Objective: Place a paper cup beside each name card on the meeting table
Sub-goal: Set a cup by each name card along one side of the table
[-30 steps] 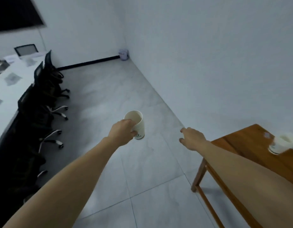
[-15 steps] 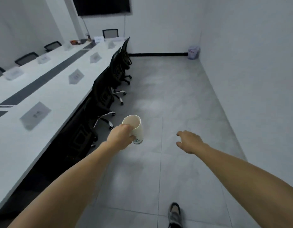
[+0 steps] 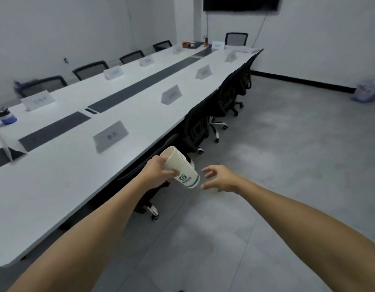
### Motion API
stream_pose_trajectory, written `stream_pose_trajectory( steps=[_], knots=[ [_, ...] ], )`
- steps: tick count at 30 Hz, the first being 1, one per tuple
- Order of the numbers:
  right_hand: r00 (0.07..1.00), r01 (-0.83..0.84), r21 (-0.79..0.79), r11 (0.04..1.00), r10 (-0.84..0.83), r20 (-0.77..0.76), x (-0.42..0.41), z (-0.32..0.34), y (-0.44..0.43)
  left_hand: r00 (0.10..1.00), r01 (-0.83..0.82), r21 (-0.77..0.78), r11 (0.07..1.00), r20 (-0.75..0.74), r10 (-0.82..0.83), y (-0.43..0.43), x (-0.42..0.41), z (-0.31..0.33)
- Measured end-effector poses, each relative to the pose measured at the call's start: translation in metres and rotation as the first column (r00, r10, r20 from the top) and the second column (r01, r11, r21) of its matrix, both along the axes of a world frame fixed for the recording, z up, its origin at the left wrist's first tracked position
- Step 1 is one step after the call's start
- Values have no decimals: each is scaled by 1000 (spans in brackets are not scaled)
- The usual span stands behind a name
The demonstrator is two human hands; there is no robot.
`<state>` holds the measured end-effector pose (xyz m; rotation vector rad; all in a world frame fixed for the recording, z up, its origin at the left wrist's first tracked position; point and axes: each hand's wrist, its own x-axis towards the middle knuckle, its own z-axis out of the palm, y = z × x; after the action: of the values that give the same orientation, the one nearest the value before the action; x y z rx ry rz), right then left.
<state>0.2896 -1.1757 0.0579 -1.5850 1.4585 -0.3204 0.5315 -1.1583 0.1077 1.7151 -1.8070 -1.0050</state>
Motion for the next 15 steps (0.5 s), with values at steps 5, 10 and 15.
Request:
stream_pose_trajectory(
  steps=[5,10,15],
  knots=[
    [977,-157,15,987,153,145,72,0,-96,990,-60,88,994,-125,71,-74,52,-6],
    [964,-180,-8,984,178,200,131,13,-178,972,-169,21,985,-163,170,-146,107,0],
    [952,-147,-9,989,144,269,175,27,-245,858,-455,8,891,-263,441,-209,148,3]
  ],
)
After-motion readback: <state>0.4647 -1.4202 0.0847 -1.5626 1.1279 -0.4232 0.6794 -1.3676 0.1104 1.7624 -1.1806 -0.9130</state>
